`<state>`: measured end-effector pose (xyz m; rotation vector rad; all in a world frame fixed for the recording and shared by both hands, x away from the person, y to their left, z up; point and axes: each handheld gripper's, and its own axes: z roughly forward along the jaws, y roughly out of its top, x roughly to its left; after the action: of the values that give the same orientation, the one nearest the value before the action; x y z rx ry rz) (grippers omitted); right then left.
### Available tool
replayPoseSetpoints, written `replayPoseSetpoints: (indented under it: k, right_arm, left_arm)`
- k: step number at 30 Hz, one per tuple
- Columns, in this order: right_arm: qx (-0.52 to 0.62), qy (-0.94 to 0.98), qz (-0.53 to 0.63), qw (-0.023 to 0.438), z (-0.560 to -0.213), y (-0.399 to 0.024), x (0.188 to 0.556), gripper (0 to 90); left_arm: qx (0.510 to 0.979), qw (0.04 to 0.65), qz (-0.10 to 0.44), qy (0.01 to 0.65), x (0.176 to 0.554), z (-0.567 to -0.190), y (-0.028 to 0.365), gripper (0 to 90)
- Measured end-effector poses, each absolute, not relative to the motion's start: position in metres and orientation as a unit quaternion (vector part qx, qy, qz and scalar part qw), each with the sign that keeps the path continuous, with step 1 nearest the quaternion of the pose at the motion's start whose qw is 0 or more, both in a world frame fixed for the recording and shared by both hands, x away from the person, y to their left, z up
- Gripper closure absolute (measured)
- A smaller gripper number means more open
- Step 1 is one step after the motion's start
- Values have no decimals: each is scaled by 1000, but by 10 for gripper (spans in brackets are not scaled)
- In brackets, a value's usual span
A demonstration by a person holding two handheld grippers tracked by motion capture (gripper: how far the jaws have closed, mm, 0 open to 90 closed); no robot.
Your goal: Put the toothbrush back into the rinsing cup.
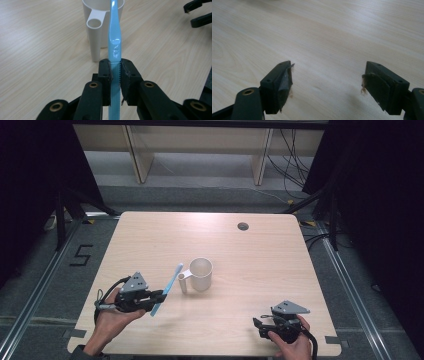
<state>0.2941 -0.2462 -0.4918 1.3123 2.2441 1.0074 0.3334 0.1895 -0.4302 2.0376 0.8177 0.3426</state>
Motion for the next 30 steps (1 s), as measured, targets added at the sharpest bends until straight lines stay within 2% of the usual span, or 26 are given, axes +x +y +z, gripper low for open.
replayPoseSetpoints:
  k: [13, 19, 30]
  right_arm:
    - [465, 794, 352, 173, -492, -246, 294, 237]
    - [456, 799, 353, 172, -493, -246, 295, 236]
    - [460, 797, 351, 172, -493, -246, 295, 236]
  left_arm:
    - [773, 515, 169, 329, 350, -425, 180, 787]
    - [735, 576, 169, 315, 358, -421, 175, 787]
    - [700, 619, 192, 299, 368, -424, 169, 786]
